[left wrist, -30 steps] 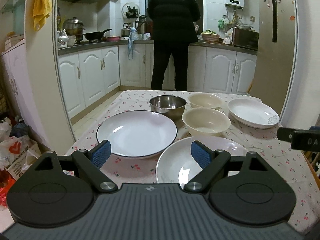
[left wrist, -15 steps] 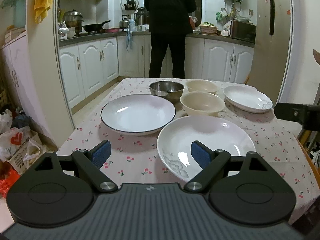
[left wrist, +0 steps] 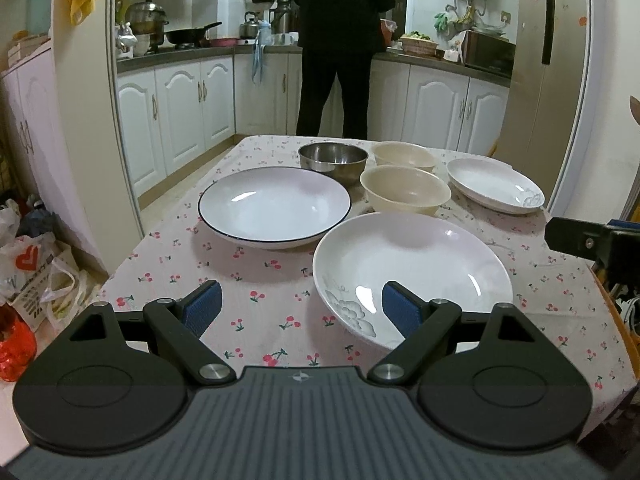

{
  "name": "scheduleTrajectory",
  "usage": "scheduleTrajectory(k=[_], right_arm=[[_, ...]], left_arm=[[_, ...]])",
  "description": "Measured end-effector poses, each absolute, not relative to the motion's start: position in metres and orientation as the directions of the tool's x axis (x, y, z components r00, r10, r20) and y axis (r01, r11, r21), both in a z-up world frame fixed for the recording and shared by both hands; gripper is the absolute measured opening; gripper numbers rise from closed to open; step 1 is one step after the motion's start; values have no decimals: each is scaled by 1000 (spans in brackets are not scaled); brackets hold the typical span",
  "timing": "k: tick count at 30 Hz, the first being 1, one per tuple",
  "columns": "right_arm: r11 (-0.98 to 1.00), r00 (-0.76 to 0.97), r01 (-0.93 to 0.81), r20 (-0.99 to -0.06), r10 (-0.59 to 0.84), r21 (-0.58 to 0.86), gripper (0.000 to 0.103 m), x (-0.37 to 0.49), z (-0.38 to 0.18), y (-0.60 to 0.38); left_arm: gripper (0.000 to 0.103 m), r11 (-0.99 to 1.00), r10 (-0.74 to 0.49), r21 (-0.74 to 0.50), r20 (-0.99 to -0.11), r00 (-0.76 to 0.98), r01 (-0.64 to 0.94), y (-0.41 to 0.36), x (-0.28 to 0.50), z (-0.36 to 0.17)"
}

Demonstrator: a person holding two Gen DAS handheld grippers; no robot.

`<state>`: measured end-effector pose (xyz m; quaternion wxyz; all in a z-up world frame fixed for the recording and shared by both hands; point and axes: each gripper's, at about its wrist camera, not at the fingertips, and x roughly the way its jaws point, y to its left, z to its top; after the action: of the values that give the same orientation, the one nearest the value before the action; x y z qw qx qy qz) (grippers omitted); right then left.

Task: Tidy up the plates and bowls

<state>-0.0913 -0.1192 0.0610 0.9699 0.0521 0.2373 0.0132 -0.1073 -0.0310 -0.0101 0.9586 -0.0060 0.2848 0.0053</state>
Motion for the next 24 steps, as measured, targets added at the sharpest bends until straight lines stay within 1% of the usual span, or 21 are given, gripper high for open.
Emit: scheduleTrajectory(k=[7,11,20,24], right_arm=[[993,871,23,-490,37,117,102,-86,54,-124],[986,854,47,-519,42,158,102,-80,47,-132],[980,843,68,-536,42,185,102,-72,34,-143],[977,836,76,-548,46,198,102,-67,29,-150]], left_arm=[[103,1000,-8,-21,-573,820,-6,-29,-105,-12],[103,1000,-14,-26,-584,812,-1,-29,-103,-14],[103,999,-21,-44,-603,797,-7,-25,-96,-18],[103,997,-41,-75,-613,789,-6,-22,-91,-20]])
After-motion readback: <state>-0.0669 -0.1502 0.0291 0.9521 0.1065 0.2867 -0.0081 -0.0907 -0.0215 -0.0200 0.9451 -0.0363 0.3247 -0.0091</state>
